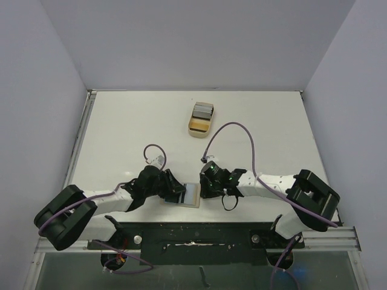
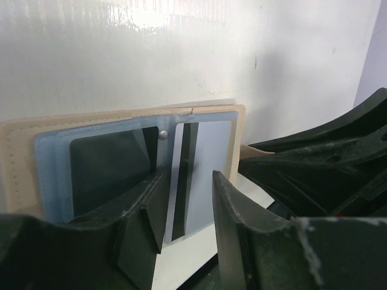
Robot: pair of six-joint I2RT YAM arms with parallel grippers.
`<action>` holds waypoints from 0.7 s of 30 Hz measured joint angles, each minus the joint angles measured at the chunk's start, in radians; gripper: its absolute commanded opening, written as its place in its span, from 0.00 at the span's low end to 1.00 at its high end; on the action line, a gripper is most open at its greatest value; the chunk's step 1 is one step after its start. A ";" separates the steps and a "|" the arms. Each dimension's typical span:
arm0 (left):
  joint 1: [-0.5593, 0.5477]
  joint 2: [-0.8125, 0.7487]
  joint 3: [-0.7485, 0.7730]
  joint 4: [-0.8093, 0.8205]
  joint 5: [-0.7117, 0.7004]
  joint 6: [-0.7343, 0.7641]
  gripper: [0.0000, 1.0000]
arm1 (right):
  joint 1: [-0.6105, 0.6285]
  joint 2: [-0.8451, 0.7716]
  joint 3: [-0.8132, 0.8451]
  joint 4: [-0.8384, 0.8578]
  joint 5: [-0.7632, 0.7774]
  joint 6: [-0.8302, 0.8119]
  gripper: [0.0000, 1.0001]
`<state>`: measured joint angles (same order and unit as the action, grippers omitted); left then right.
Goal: Put the credit cards into the card holder
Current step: Insert the credit card into the card holder.
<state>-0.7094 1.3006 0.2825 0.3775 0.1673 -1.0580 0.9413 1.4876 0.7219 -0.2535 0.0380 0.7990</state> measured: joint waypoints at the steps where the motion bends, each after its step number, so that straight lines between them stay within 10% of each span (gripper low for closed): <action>1: -0.006 0.006 0.000 0.002 -0.001 -0.002 0.24 | 0.002 0.005 0.000 0.002 0.001 0.000 0.20; 8: -0.050 0.053 0.019 0.003 -0.019 -0.014 0.18 | 0.008 0.027 0.000 0.038 0.005 0.000 0.16; 21: -0.084 -0.035 0.084 -0.149 -0.064 -0.034 0.43 | 0.008 0.017 -0.002 0.031 0.056 0.002 0.28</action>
<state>-0.7933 1.2652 0.3664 0.2287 0.1028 -1.0920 0.9489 1.5047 0.7204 -0.2226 0.0937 0.8009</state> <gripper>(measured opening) 0.411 0.258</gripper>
